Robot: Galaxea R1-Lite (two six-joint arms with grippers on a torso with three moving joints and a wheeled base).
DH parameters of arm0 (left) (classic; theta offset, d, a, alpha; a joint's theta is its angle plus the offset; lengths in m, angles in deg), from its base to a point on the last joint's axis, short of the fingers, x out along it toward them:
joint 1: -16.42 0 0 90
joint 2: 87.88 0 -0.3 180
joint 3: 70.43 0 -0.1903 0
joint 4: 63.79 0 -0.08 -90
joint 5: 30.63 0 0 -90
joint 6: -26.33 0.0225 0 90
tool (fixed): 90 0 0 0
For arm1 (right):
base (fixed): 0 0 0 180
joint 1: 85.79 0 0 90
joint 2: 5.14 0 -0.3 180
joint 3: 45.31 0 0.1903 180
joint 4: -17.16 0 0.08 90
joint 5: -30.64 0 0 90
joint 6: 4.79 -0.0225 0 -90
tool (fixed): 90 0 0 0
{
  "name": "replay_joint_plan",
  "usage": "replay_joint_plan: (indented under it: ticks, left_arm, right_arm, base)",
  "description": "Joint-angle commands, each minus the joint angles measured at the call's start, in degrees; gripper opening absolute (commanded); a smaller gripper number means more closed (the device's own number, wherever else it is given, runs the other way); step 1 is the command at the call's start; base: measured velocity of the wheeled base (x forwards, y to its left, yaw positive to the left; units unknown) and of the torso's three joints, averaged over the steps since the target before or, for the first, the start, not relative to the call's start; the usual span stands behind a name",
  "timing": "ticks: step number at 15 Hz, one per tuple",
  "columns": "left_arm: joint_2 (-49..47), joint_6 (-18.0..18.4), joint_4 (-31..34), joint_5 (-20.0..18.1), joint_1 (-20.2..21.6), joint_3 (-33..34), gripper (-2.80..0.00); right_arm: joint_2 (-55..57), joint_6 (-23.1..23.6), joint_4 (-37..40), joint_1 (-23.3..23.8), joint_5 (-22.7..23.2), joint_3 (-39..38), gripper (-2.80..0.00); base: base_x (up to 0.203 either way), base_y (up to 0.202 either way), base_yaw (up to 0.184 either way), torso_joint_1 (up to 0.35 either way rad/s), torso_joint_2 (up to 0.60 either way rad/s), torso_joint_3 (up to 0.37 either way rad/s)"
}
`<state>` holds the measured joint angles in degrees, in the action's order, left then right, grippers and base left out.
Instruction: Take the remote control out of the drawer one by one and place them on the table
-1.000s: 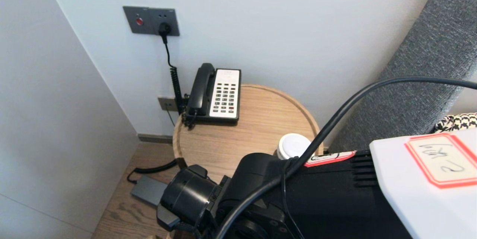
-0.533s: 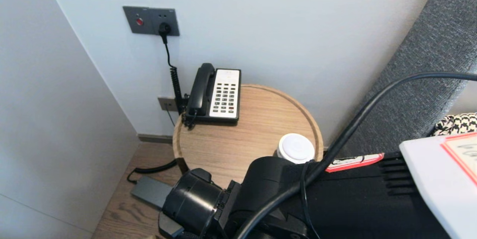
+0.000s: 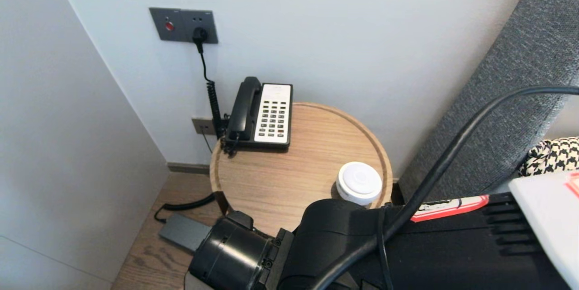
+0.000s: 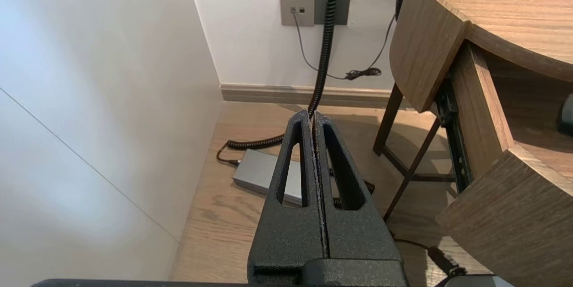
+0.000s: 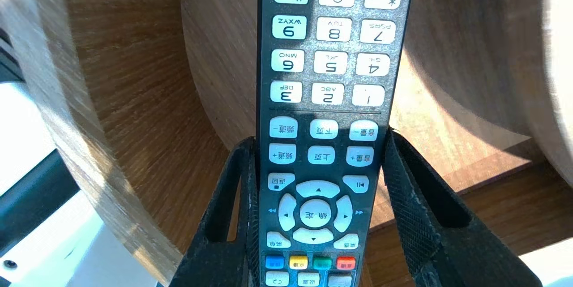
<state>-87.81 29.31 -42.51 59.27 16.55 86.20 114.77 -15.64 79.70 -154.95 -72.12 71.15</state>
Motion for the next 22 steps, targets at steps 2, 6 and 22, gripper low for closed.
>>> replay_joint_plan:
  ticks: [2,6,22]
  left_arm:
    - [0.01,0.01,-0.02,0.01,0.04,0.70,-2.80]
    - [0.01,0.01,-0.02,0.01,0.04,0.70,-2.80]
    - [0.01,0.01,-0.02,0.01,0.04,0.70,-2.80]
  right_arm:
    - [-1.42,-0.34,0.21,0.15,-0.40,1.13,-2.80]
    - [-1.66,-0.66,0.36,2.31,-0.51,6.94,-2.80]
    - [2.41,-12.12,-4.82,11.69,-4.42,17.47,-2.80]
  base:
    - [0.000,0.000,0.000,0.000,0.00,0.000]
    - [0.000,0.000,0.000,0.000,0.00,0.000]
    - [0.000,0.000,0.000,0.000,0.00,0.000]
